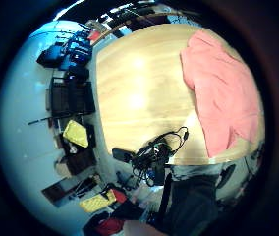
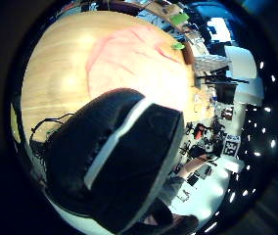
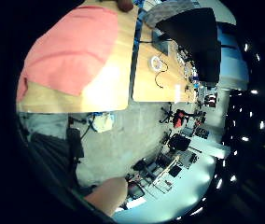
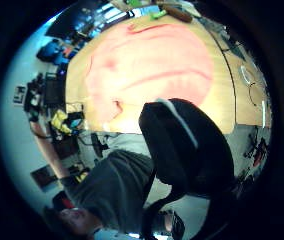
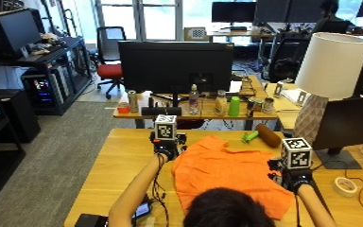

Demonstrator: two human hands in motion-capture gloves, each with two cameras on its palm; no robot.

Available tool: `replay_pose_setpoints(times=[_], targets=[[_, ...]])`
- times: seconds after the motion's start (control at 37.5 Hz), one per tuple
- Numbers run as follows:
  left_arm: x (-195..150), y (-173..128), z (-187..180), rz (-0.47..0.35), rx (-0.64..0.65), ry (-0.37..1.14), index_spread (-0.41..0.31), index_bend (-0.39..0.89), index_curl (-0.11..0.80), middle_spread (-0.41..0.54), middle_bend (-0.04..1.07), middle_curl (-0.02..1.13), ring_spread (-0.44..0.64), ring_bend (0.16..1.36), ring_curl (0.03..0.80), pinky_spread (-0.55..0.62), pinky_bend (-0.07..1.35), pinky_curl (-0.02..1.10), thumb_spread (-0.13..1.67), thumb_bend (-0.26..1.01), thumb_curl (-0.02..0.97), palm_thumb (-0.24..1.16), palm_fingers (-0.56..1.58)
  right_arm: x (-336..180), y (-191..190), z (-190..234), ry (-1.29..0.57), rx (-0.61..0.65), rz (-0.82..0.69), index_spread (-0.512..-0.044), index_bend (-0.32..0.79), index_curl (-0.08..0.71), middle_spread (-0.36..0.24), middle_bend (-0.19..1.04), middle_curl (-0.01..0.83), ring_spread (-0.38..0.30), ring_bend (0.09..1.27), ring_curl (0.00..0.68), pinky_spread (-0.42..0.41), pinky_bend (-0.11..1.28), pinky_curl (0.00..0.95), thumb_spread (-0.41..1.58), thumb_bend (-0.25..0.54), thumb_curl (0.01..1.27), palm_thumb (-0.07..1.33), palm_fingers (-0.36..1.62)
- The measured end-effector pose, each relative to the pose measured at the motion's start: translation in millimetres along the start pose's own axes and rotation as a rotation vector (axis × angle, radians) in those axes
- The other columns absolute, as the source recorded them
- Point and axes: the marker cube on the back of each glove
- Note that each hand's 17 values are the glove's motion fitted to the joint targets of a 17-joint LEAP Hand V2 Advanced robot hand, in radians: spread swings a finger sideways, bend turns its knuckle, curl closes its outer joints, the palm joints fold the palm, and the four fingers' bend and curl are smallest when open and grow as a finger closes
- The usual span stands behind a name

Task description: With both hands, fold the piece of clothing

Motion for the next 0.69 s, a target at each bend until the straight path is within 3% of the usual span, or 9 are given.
replay_pose_setpoints(times=[0.11,0.24,0.45,0.69], targets=[[7.1,5.7,-8.4,0.006,0.049,-0.045,-0.028,0.07,0.021,0.155,0.14,0.04,0.21,0.58,0.148,0.29,0.41,0.12,0.55,-0.02,0.025,-0.02,0.14,1.0,-0.8,0.8,0.003,0.003,-0.006,-0.252,0.18,0.093,-0.043,0.25,0.100,0.053,0.28,0.087,0.153,0.33,0.114,0.65,0.197,0.05,0.31,0.34],[21.9,12.0,-9.4,0.043,0.053,-0.063,-0.033,0.10,0.049,0.203,0.17,0.08,0.27,0.65,0.196,0.37,0.46,0.17,0.73,-0.03,0.052,-0.02,0.08,3.4,-1.7,1.6,-0.005,0.005,-0.007,-0.312,0.17,0.142,-0.055,0.25,0.148,0.067,0.29,0.127,0.194,0.33,0.162,0.90,0.199,0.08,0.34,0.33],[45.8,31.0,10.8,0.108,0.026,-0.104,-0.037,0.13,0.098,0.228,0.19,0.12,0.31,0.70,0.224,0.42,0.50,0.22,0.90,-0.03,0.089,-0.02,0.05,4.3,-1.2,1.1,-0.031,0.009,-0.006,-0.352,0.16,0.189,-0.063,0.24,0.203,0.075,0.31,0.164,0.223,0.33,0.206,1.12,0.172,0.10,0.34,0.32],[53.8,43.7,15.2,0.136,0.024,-0.124,-0.038,0.13,0.140,0.240,0.19,0.17,0.33,0.72,0.241,0.44,0.51,0.25,0.98,-0.03,0.124,-0.02,0.03,9.0,7.3,-7.7,-0.042,0.028,-0.002,-0.366,0.13,0.210,-0.066,0.22,0.244,0.073,0.33,0.198,0.224,0.36,0.252,1.22,0.135,0.13,0.35,0.33]])
